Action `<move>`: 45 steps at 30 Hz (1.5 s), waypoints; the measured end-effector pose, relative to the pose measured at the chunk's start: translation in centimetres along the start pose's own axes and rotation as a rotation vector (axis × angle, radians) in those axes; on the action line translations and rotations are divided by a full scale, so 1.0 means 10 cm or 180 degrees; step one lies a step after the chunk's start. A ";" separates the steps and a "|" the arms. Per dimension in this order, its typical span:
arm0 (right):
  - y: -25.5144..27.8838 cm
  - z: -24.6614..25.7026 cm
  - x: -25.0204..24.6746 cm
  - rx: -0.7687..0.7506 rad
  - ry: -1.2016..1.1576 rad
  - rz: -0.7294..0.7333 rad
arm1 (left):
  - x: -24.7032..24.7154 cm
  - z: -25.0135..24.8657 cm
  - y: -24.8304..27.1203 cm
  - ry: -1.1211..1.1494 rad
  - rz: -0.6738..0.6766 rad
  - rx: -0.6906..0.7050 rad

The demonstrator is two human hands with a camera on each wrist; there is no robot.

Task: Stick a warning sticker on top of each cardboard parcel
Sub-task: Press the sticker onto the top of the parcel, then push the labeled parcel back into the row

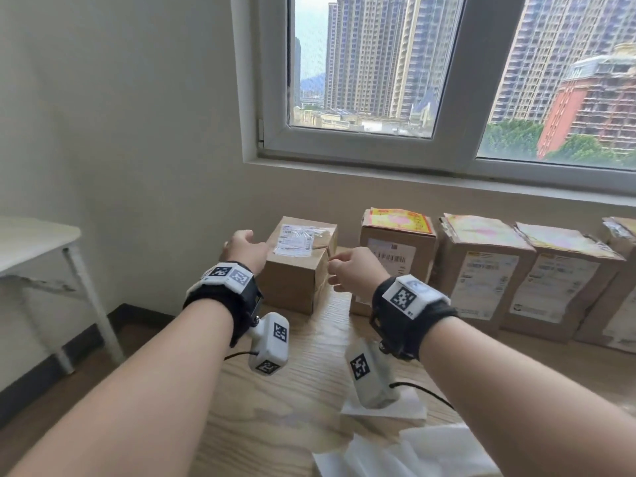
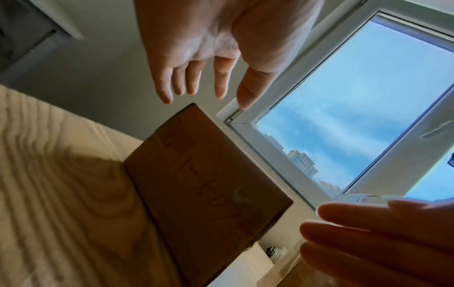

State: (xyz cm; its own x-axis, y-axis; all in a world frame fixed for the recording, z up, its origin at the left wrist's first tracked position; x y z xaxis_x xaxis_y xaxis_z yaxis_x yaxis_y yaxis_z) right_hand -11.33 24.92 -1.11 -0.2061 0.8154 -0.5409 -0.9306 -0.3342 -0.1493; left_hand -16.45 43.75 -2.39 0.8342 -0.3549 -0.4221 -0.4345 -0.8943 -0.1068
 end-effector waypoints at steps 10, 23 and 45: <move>0.01 -0.13 0.29 0.0539 -0.0307 0.0376 | 0.13 0.27 -0.02 -0.0214 0.0136 -0.0218; 0.39 -0.07 0.13 0.0674 -0.0217 0.0466 | -0.33 0.43 0.34 -0.0069 0.0341 -0.0889; 1.28 -0.09 -1.28 0.0148 -0.0476 -0.0595 | -0.74 -0.36 1.50 0.0836 0.1295 0.0426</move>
State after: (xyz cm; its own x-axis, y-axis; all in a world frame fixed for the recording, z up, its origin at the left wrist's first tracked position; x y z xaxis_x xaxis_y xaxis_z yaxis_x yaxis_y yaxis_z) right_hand -20.33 9.79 3.13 -0.0681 0.9231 -0.3784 -0.9690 -0.1516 -0.1953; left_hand -27.94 32.00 2.36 0.6380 -0.7396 -0.2144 -0.7677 -0.6325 -0.1026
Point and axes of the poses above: each hand's wrist, its own y-axis away from the middle knuckle, its own x-axis out of the palm, z = x × y, the point moved 1 cm from there along -y, towards the middle knuckle, and after that the axes turned 14 degrees about -z, right-handed, at the moved point
